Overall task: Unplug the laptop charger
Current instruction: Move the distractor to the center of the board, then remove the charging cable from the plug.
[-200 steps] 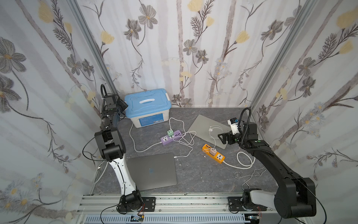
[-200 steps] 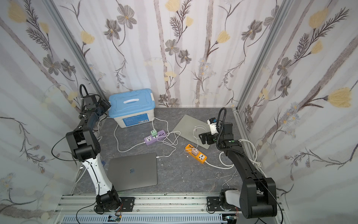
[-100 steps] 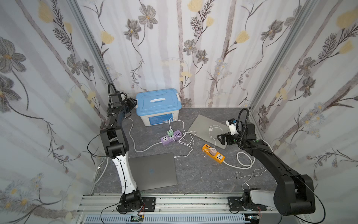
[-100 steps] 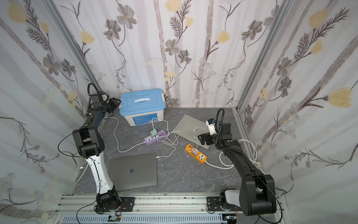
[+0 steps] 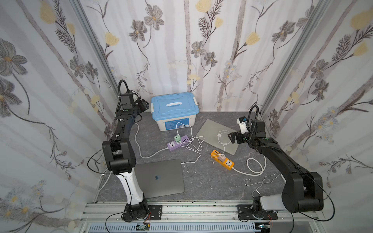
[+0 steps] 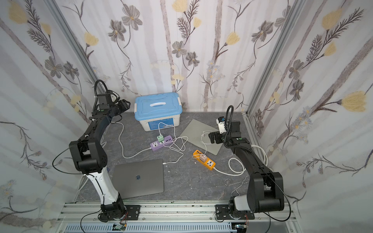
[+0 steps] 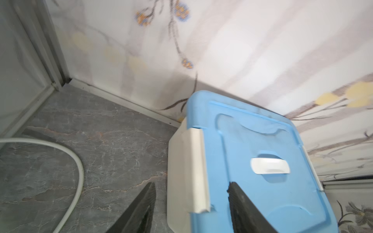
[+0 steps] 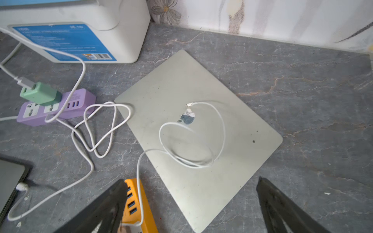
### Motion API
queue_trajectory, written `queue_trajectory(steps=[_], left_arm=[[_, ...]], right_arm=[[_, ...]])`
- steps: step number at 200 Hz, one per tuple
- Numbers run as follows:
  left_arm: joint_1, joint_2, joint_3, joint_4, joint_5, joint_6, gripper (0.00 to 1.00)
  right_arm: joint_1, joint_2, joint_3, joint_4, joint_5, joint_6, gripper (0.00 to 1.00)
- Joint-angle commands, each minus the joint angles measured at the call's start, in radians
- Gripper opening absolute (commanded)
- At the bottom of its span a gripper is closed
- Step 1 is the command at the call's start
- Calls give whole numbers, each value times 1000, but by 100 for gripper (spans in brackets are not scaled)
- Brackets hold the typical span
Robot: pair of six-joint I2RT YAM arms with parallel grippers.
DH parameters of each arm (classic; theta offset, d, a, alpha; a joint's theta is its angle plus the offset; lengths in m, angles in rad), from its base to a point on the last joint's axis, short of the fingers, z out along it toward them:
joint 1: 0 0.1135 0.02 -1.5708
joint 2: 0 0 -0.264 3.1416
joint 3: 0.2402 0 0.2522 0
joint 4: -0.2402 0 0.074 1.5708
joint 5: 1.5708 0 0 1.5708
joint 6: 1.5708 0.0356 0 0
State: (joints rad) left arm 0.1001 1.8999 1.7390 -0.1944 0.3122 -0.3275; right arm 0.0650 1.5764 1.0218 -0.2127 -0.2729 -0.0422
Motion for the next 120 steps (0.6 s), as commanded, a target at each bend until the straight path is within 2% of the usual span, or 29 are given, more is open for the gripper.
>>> queue_trajectory(steps=[1,25,49,92,120], left_arm=[[-82,-111,-67,85,-80,86,60],[-238,-158,-94,4,-2,76,60],[-400,-145,-156,-66,72,65,60],[-608,-95,-338,20,210,-16,59],[-703,-44,-341,14,339,-18,59]], right_arm=[[-7,51,64,-18,34,-4,100],[-7,66,68,-44,36,-7,100],[15,25,-32,-37,6,11,100],[96,-180,-197,-1,-2,52,100],[151,-332,-260,6,-1,82,100]])
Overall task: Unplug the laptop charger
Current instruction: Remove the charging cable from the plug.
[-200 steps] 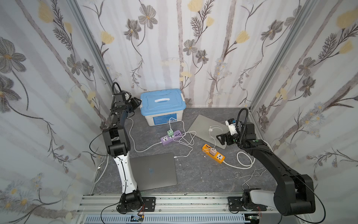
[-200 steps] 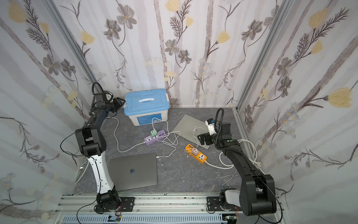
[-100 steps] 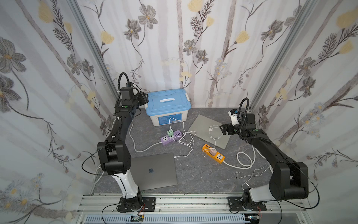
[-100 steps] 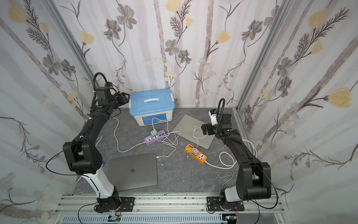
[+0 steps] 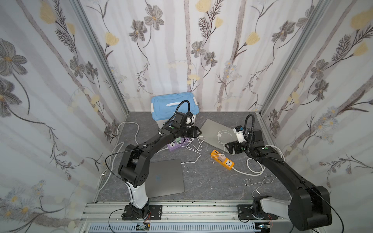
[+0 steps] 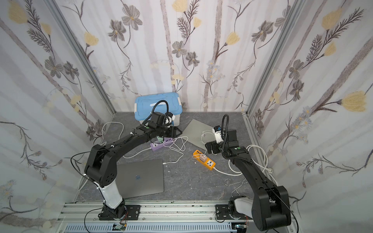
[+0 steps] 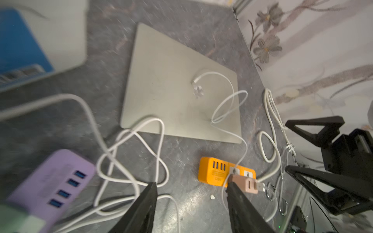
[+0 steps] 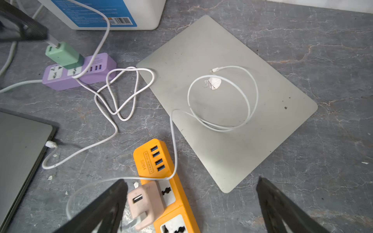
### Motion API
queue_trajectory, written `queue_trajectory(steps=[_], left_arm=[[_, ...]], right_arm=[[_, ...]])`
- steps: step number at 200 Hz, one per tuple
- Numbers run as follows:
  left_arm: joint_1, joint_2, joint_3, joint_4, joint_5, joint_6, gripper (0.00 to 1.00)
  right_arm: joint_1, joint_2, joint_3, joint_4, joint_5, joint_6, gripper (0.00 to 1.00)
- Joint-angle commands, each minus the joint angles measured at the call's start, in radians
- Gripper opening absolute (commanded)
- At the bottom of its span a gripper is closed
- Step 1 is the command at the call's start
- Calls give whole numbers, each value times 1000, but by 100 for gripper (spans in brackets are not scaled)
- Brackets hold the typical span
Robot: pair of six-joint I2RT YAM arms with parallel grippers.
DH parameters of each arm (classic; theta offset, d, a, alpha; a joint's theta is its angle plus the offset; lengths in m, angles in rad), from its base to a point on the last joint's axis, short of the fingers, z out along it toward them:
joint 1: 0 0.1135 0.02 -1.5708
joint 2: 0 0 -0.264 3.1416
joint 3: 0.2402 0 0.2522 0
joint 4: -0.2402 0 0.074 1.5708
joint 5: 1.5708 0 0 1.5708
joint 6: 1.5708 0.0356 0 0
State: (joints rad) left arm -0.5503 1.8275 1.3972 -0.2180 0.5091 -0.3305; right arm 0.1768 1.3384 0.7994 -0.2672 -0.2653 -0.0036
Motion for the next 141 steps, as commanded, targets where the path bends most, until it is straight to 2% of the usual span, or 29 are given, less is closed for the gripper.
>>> queue_trajectory(steps=[1,15,33,51,80,92,118,141], left_arm=[[-56,30,2,37,147,-14,59],[-86,42,-1,27,176,-5,59],[-93,70,-3,26,232,-16,58],[-101,101,5,23,291,-16,57],[-125,147,39,14,298,-11,56],[-136,164,49,10,299,-9,56],[-166,204,102,-7,294,4,56],[-177,238,108,2,270,0,55]], right_arm=[[42,-100,-41,62,-9,45,100],[73,-177,-86,74,-19,82,98],[122,-253,-119,62,-25,156,84],[178,-321,-167,34,57,235,78],[239,-475,-288,3,140,361,70],[308,-528,-325,20,214,406,70],[365,-496,-327,-30,318,508,67],[367,-434,-321,-39,324,524,65]])
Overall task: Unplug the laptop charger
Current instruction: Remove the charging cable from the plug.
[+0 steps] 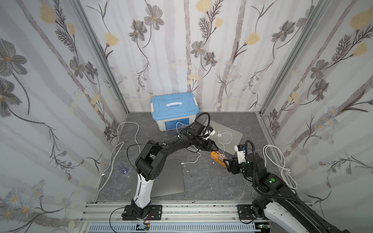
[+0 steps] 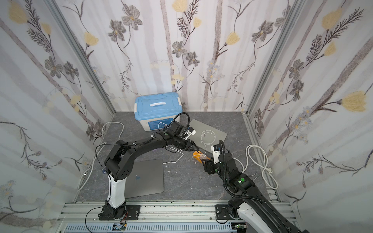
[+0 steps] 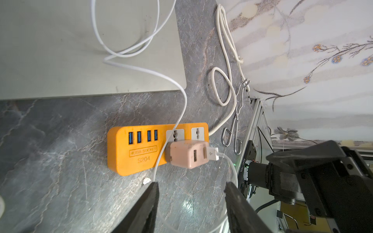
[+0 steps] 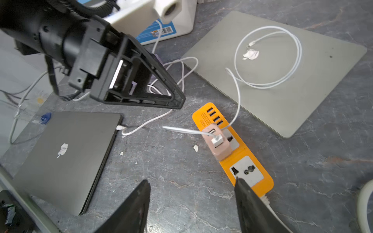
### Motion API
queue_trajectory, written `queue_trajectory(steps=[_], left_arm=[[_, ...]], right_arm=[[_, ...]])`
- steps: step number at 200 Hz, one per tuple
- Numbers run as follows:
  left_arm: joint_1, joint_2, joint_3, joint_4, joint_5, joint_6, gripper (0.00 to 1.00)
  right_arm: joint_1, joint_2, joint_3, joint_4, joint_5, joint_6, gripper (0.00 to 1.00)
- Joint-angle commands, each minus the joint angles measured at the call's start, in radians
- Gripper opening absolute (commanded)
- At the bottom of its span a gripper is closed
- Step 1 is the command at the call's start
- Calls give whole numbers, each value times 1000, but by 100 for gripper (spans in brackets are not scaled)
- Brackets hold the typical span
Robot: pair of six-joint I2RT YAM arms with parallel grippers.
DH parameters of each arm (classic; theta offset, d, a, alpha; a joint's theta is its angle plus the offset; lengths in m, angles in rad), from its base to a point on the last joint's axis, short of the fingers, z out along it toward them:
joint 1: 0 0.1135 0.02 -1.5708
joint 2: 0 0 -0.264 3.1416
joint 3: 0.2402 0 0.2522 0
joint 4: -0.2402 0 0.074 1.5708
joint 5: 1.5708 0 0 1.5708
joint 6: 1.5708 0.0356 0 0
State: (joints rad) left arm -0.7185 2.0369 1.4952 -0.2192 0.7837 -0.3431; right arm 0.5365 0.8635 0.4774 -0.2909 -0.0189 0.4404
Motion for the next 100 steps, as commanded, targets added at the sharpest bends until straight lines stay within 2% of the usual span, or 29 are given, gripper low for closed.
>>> queue_trajectory(steps=[1,52,100], left_arm=[[-9,29,10,5,-4,11,55],[-22,93,53,18,6,-4,55],[-37,127,90,-11,8,8,55]], right_arm=[[8,42,2,-16,78,81,65],[10,21,-54,8,93,106,63],[9,160,13,45,108,52,63]])
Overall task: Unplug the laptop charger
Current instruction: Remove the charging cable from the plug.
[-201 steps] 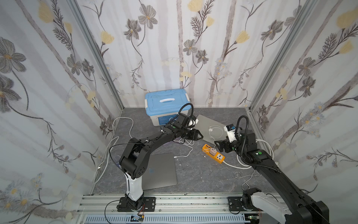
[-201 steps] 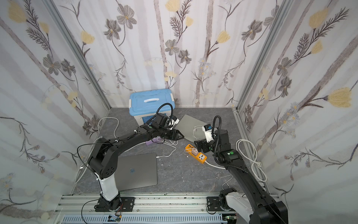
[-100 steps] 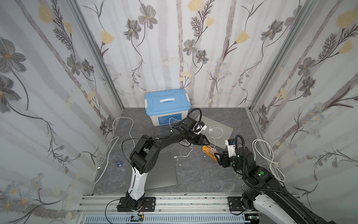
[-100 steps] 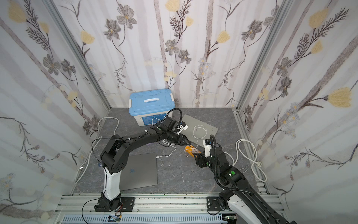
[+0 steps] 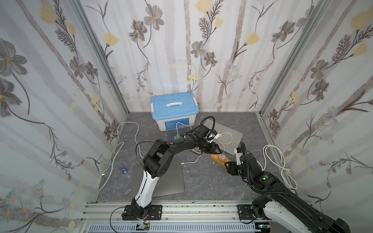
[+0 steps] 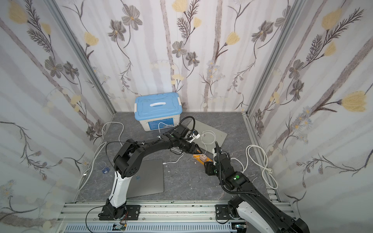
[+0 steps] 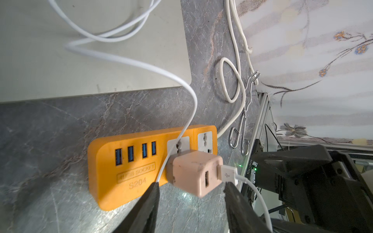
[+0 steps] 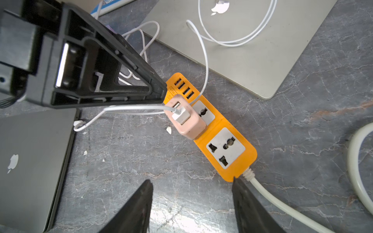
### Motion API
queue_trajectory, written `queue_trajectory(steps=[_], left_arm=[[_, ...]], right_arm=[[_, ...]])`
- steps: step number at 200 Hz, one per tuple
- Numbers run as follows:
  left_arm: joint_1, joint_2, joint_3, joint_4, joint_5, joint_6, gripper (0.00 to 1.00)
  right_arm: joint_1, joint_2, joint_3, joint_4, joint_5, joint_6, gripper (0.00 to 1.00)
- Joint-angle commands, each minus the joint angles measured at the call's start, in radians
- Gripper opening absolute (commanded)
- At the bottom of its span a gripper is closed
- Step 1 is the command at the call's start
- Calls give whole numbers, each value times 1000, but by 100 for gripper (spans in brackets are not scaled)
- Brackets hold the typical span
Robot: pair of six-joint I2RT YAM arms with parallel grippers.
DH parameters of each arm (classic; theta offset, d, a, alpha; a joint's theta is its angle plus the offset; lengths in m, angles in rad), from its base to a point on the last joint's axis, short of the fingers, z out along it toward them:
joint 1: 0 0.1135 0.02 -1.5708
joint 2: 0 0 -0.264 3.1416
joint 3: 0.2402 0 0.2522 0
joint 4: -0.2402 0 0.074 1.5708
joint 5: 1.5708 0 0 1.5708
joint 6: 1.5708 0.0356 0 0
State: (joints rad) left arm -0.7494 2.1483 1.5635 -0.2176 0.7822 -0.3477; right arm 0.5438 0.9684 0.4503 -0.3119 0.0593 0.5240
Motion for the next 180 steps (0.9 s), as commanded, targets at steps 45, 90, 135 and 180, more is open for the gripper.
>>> queue_trajectory(steps=[45,90,135,180], left_arm=[[-13,32,35,-69,-33,38,55],[-12,59,49,-108,-55,48,55],[-12,71,50,-130,-64,55,55],[-13,76,50,-140,-64,61,55]], right_arm=[[0,130,85,86,8,-86,62],[-8,155,91,91,17,-102,62],[-25,210,107,127,6,-144,60],[-31,254,129,162,-25,-216,55]])
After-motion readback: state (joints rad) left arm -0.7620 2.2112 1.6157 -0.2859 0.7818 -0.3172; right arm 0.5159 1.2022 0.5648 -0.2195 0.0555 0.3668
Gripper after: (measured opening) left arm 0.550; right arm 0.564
